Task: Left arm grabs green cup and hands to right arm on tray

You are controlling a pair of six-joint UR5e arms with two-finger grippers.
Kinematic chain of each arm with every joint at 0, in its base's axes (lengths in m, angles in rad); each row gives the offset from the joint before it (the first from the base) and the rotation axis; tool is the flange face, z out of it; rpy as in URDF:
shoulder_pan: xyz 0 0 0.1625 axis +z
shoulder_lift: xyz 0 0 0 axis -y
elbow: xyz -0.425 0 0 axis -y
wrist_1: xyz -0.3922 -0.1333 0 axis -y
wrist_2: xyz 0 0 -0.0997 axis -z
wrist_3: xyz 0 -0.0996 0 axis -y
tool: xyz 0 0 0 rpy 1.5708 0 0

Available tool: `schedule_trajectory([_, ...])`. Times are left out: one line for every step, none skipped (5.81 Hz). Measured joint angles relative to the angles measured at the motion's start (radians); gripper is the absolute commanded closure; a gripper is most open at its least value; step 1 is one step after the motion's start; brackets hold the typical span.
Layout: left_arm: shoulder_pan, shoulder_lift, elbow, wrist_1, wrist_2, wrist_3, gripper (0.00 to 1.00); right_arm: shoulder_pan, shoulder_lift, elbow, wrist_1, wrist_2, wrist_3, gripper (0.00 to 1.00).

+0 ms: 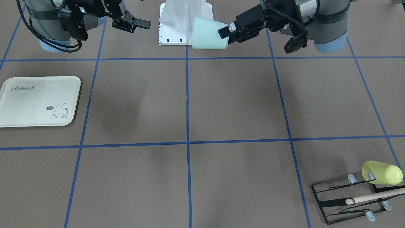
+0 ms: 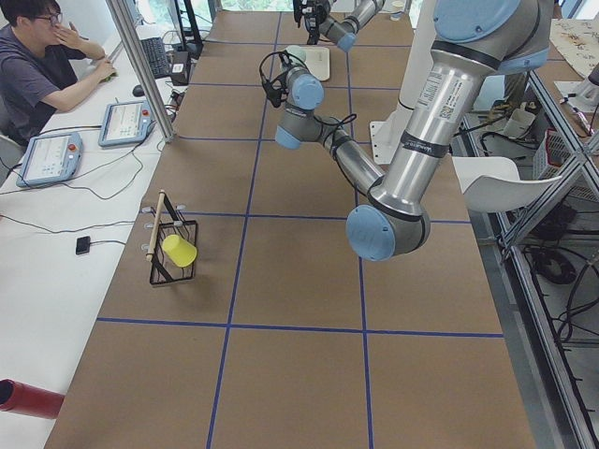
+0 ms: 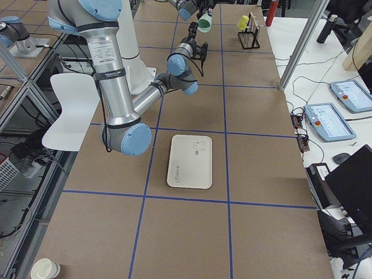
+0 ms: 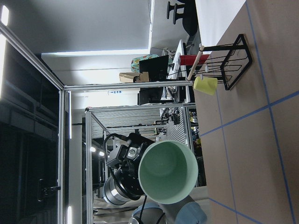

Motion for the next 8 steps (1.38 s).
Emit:
schedule_trajectory([0.008,0.0,0.003,0.0,0.001,-0.001,0.92,-0.03,0.024,-0.004,-0.025,-0.047,0.004,0.02])
schedule_trajectory([0.012,0.0,0.006,-0.001,0.001,0.0,0.92,-0.046,0.052,-0.006,-0.063,-0.076,0.005,0.02])
schedule_trajectory([0.019,0.001,0.008,-0.001,0.0,0.003,0.92,-0.052,0.075,-0.006,-0.098,-0.088,0.002,0.02])
schedule_trajectory([0.028,0.0,0.008,0.0,0.0,0.007,0.92,-0.053,0.086,-0.008,-0.113,-0.094,-0.001,0.02])
schedule_trajectory([0.035,0.0,0.008,0.0,-0.001,0.009,0.92,-0.055,0.094,-0.009,-0.127,-0.101,-0.002,0.02])
schedule_trajectory([0.045,-0.003,0.007,-0.001,-0.002,0.01,0.92,-0.055,0.109,-0.011,-0.155,-0.107,-0.005,0.02])
schedule_trajectory([0.054,-0.008,0.007,-0.001,-0.002,0.01,0.92,-0.056,0.124,-0.014,-0.178,-0.11,-0.006,0.02])
schedule_trajectory([0.056,-0.012,0.008,-0.001,-0.002,0.01,0.92,-0.056,0.134,-0.019,-0.193,-0.111,-0.007,0.02])
